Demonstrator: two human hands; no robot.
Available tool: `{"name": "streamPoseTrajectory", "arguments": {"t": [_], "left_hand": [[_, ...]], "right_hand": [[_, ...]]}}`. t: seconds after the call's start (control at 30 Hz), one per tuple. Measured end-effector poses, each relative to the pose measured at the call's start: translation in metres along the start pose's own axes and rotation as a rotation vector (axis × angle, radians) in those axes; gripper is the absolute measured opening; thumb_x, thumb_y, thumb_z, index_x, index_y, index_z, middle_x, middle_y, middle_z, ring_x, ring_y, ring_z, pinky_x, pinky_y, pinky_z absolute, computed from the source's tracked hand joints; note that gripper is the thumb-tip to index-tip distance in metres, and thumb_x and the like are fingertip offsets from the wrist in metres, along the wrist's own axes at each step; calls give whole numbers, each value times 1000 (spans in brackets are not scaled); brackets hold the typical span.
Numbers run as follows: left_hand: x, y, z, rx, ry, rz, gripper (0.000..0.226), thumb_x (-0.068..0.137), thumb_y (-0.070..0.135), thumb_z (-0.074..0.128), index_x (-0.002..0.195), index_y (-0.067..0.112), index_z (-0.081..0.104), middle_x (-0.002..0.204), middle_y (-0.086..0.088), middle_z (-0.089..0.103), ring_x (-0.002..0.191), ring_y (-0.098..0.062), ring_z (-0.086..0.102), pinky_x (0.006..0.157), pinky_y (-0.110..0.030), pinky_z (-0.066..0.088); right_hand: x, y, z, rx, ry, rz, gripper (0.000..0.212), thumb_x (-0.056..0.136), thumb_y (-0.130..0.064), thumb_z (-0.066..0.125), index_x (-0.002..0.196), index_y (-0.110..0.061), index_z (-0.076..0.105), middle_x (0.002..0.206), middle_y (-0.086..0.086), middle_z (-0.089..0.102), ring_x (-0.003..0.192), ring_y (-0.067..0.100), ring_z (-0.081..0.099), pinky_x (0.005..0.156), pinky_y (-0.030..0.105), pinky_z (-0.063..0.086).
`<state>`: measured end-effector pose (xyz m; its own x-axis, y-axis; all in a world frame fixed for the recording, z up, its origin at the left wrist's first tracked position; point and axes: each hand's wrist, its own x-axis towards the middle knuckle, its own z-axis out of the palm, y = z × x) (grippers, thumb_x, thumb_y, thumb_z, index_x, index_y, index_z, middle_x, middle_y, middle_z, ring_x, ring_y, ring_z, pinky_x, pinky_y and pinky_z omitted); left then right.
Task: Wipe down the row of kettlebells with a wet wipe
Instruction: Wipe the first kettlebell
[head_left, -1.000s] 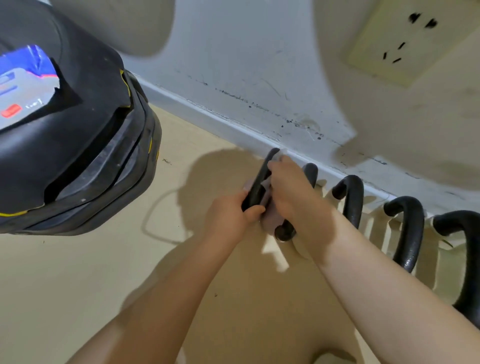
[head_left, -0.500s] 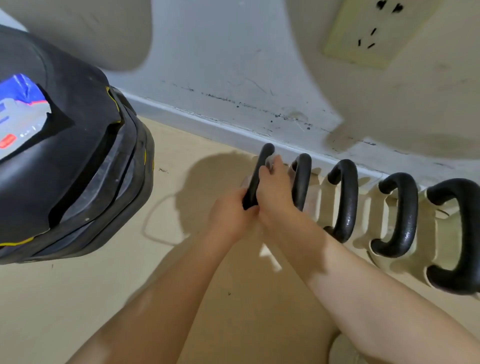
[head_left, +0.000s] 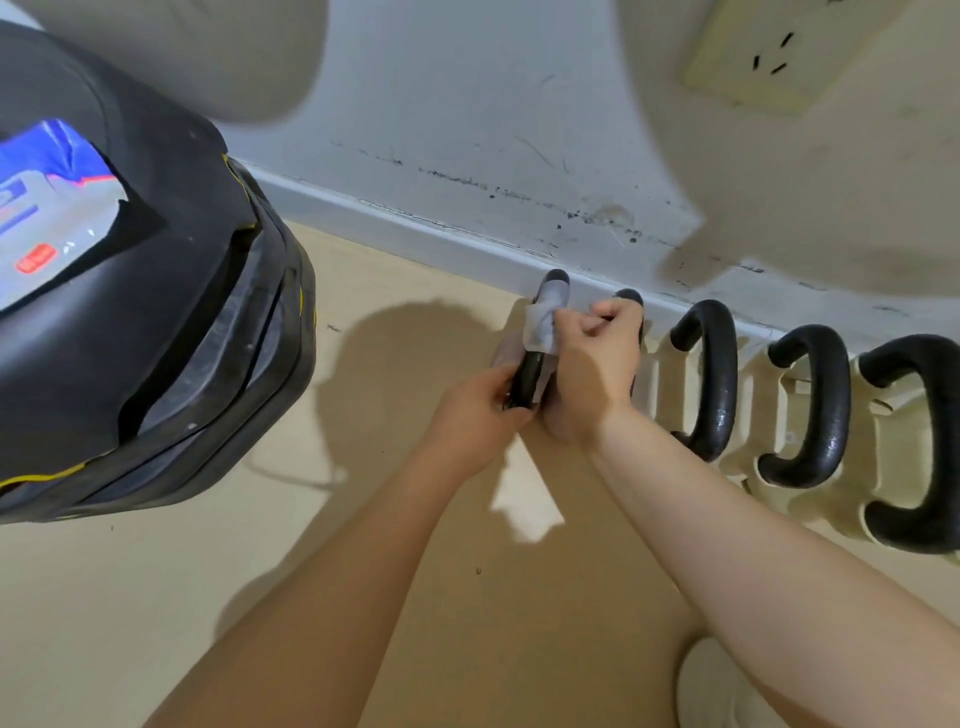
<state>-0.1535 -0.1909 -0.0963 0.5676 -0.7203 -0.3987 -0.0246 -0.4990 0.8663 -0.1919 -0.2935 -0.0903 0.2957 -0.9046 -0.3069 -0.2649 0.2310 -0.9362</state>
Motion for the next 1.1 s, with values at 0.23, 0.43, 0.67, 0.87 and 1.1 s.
{"name": "streamPoseTrajectory", "arguments": {"t": [0.23,0.43,0.67,0.87,1.1], "left_hand": [[0,-5,4,17,45,32,48,81,3,60,126,18,56,106,1,66,94,-11,59,65,5,34],[-1,-7,4,19,46,29,46,82,4,61,125,18,57,112,-4,68,92,-10,57,65,5,34],[-1,-2,1,112,35,-18,32,77,19,62,109,25,65,100,-4,73,94,-24,65,82,-34,50],[-5,-15,-7,-99,46,-118,42,83,9,55,124,19,53,123,-5,61,108,-18,62,95,-31,50],[-13,-18,-1,-293,52,-192,35,91,-2,45,123,8,51,119,-4,58,112,-11,55,101,-23,40]], "right_hand": [[11,-5,12,-60,-18,274,33,85,-23,64,58,-14,48,63,9,53,71,32,60,84,42,53],[16,-21,3,-33,-127,321,19,89,-16,60,72,-12,53,74,2,58,84,25,63,79,33,49],[-21,11,3,99,-80,211,22,91,-15,57,69,-9,55,65,8,49,63,21,50,58,28,50],[-64,66,-10,-107,-167,-74,33,90,-13,57,123,-15,58,97,0,67,87,8,59,81,17,44],[-60,73,0,-202,-82,-102,24,87,-7,59,110,-15,63,76,-7,59,69,4,51,69,12,41]]}}
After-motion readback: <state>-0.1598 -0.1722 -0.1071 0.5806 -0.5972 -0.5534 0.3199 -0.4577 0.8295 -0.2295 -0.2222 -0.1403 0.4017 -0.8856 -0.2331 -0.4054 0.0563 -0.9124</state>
